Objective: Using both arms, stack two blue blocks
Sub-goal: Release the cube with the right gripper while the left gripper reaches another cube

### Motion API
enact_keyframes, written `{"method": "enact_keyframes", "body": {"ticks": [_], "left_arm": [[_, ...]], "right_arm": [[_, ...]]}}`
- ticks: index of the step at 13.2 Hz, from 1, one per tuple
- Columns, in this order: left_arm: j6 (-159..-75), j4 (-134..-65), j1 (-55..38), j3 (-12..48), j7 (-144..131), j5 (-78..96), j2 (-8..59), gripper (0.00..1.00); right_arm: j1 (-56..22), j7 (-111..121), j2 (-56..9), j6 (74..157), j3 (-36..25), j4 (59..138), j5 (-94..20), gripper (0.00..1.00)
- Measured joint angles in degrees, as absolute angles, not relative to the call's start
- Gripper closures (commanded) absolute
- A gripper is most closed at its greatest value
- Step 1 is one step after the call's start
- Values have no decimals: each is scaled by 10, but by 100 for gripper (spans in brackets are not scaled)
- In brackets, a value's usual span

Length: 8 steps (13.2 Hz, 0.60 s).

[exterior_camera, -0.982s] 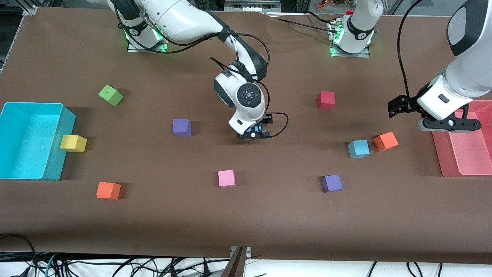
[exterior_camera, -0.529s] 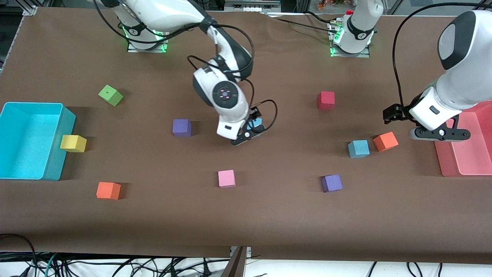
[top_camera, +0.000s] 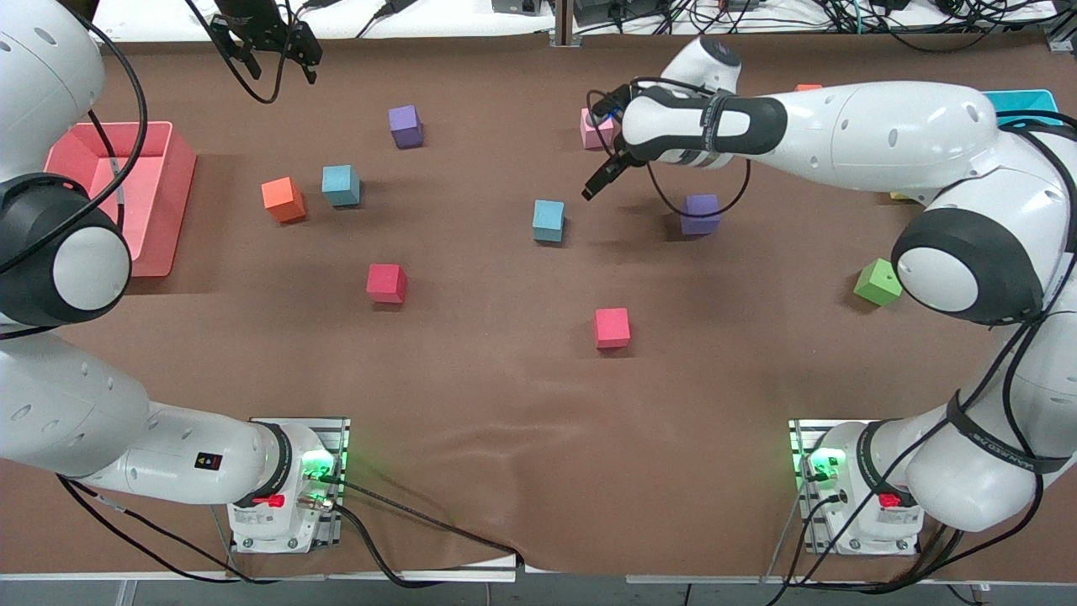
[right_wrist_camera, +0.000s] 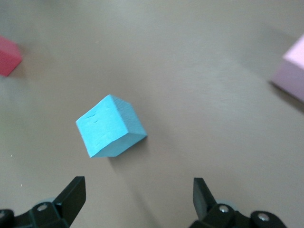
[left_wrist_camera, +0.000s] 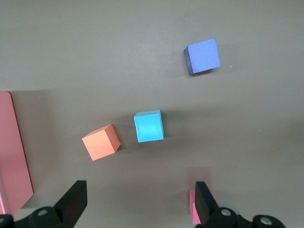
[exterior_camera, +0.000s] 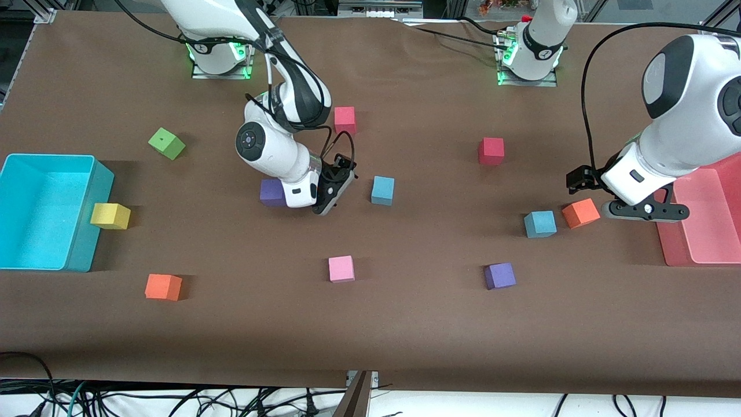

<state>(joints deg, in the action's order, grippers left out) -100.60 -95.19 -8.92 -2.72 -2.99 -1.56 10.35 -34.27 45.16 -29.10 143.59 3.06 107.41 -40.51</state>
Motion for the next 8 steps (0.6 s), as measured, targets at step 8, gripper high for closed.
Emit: {"method": "enact_keyframes", "body": {"ticks": [8], "left_arm": [[-990,-968,-89,-29,-30,-16,23,0]], "right_arm": [[-344,964,-355,1444,44,1091,-826,0]]}}
